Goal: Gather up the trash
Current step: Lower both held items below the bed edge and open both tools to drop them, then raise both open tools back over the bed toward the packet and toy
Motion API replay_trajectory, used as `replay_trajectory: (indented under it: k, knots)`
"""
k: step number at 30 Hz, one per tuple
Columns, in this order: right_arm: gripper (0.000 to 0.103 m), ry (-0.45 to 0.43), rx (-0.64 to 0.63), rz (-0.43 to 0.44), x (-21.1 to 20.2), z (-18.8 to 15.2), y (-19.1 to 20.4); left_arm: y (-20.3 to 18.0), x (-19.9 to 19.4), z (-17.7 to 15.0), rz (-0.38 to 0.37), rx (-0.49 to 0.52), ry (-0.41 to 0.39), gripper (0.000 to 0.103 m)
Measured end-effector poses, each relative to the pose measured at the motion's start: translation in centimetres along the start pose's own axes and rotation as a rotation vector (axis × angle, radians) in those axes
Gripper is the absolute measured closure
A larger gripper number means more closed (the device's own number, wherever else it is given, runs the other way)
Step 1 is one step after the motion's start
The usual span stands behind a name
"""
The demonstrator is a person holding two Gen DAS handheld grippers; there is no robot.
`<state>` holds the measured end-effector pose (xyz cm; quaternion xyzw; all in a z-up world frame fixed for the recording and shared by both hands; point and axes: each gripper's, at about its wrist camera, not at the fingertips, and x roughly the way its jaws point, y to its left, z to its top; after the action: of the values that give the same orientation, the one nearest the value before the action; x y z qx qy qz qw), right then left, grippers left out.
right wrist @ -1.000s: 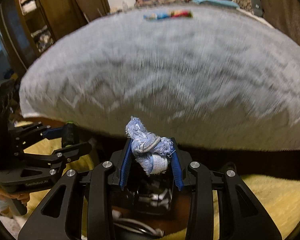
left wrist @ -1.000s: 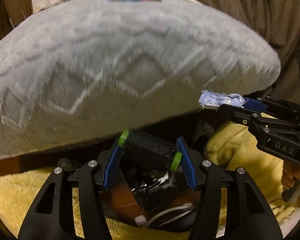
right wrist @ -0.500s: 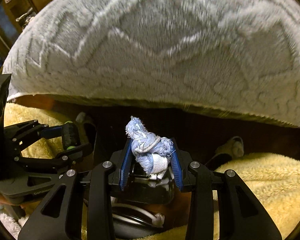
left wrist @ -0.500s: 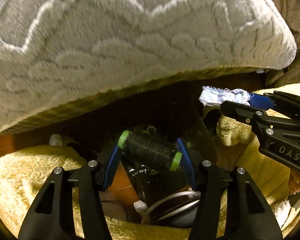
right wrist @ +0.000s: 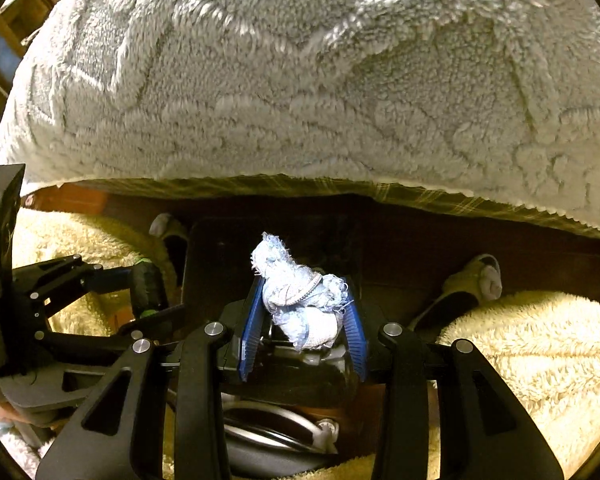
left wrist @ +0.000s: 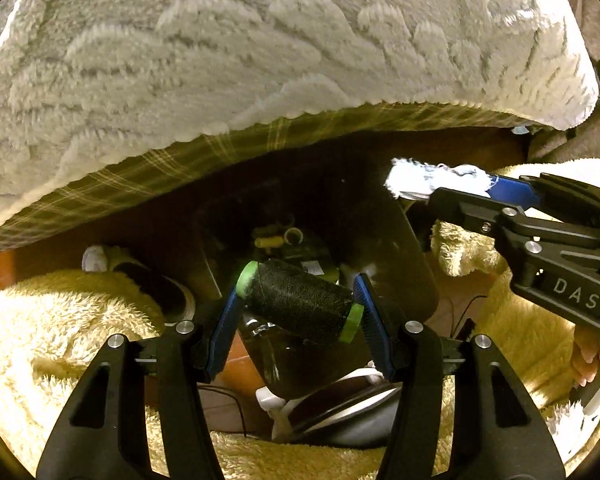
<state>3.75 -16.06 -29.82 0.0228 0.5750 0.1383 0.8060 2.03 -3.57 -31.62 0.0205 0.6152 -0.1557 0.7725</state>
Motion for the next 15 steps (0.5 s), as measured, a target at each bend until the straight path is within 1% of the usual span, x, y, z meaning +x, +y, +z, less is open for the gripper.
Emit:
replay_trajectory:
  k: [2,5,7,11,13,14,15]
  knots:
    - [0.060,0.005,0.001,-0.004,0.4,0.0,0.0,-0.1,0.0,0.0,0.007,0.001,0.003,0.049]
    - [0.055,0.003,0.006,-0.011,0.3,0.1,-0.2,0.0,-0.1,0.0,0.016,0.002,-0.001,0.040]
    - [0.046,-0.009,0.009,-0.017,0.3,0.0,-0.3,0.0,-0.4,0.1,0.021,0.003,-0.005,0.033]
    - [0.037,-0.034,0.017,-0.028,-0.5,0.1,-0.5,0.0,-1.1,0.3,0.034,0.006,-0.019,0.024]
    - [0.024,-0.053,0.025,-0.035,-1.1,0.2,-0.8,0.0,-1.4,0.2,0.044,0.007,-0.031,0.017]
    - [0.019,-0.062,0.030,-0.037,-1.4,0.2,-0.9,0.0,-1.8,0.3,0.051,0.008,-0.040,0.016]
    - [0.013,-0.074,0.038,-0.038,-1.7,0.3,-1.0,0.0,-2.1,0.3,0.059,0.009,-0.048,0.013]
